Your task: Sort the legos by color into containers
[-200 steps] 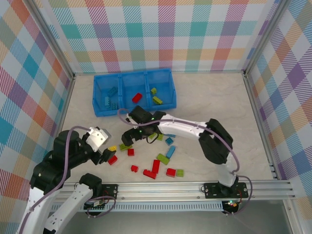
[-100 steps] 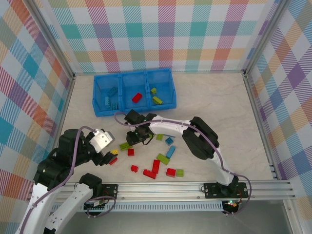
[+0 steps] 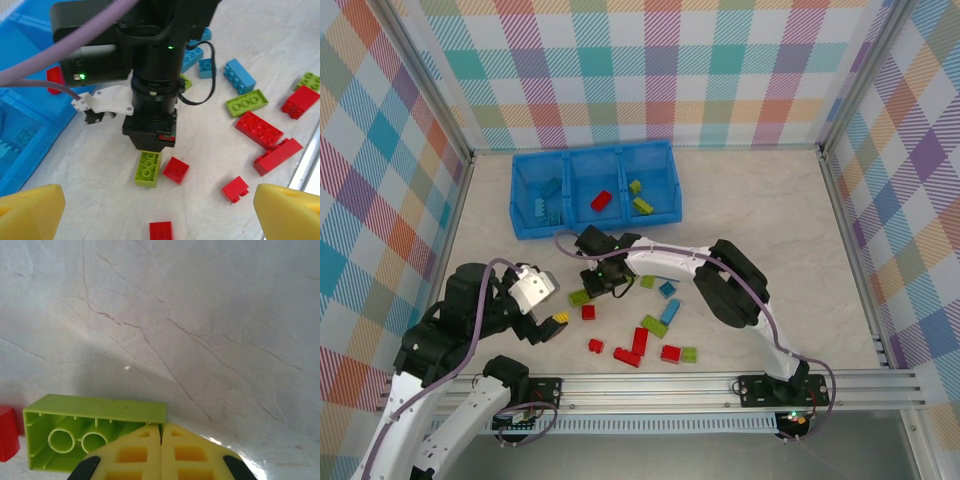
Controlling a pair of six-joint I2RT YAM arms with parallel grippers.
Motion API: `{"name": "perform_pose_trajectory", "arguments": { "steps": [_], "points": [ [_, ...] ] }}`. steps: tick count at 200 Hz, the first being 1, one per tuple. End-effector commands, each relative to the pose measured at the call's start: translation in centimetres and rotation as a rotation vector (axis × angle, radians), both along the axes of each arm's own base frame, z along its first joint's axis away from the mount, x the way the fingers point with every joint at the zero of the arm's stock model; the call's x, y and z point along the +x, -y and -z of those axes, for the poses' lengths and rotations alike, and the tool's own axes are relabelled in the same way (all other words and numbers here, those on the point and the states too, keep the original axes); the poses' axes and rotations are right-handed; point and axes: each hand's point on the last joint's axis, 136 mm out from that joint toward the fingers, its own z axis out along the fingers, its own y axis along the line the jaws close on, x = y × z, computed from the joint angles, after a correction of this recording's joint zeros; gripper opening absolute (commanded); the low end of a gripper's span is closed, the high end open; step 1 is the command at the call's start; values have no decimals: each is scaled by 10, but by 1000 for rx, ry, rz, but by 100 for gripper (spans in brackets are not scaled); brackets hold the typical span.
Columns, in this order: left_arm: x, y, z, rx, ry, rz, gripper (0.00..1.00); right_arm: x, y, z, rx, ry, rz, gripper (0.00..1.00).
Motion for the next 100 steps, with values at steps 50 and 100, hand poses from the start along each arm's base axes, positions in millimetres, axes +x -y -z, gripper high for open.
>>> {"name": "perform_pose_trajectory", "arguments": {
  "steps": [50, 100],
  "points": [
    [-30, 50, -26, -249, 45, 319, 100, 66, 63, -112, 173, 240, 192, 0],
    [26, 45, -20, -274, -43, 53, 100, 176, 136, -142, 39, 513, 376, 0]
  ]
}}
